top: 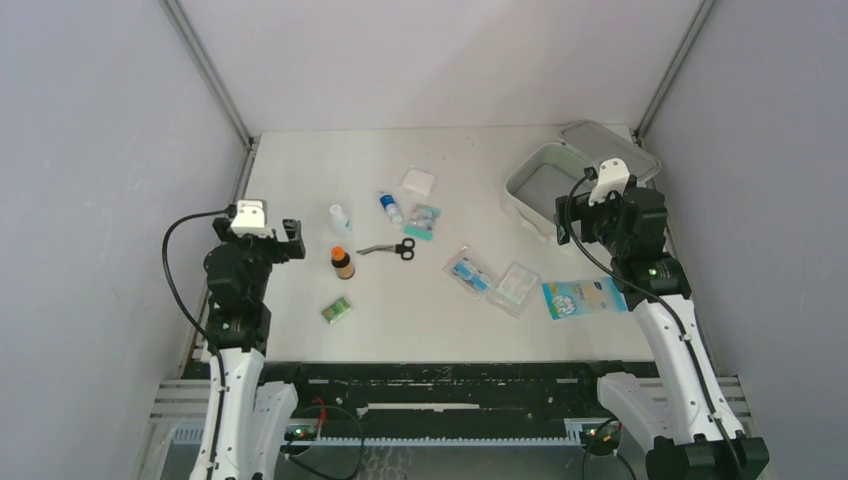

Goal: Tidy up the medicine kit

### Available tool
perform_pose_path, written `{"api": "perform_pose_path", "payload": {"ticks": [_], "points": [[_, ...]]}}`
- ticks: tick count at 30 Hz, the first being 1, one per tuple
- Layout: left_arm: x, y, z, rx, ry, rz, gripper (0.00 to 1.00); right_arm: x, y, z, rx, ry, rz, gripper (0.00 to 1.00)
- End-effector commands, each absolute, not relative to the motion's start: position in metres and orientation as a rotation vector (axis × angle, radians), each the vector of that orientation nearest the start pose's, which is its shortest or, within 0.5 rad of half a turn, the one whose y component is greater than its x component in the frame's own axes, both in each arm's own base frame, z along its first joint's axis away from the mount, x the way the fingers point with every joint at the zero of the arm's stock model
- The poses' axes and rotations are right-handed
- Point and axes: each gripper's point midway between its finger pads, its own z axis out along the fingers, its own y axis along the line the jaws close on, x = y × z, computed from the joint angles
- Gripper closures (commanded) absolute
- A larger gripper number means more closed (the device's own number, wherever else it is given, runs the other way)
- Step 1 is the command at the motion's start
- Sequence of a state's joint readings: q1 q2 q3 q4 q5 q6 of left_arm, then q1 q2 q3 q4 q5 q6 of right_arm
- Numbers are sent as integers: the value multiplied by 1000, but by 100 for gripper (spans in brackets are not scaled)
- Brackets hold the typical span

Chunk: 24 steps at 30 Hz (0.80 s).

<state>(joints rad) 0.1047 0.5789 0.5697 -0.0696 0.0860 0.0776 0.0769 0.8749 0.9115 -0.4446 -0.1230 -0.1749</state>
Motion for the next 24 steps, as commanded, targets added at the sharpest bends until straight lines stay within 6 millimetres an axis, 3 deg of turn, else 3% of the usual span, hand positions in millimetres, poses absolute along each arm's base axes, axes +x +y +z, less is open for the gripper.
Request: {"api": "perform_pose_path", "payload": {"ticks": [1,16,19,24], "points": [[288,10,295,69,1531,19,0,309,51,273,-348,1840,111,0],[281,5,308,117,1515,11,0,312,53,280,-370,1807,101,0],[280,0,309,166,1518,10,0,318,50,271,-378,1837,65,0],[279,-14,306,277,1524,-27,0,334,52,236,-512,1926,-9,0]]}}
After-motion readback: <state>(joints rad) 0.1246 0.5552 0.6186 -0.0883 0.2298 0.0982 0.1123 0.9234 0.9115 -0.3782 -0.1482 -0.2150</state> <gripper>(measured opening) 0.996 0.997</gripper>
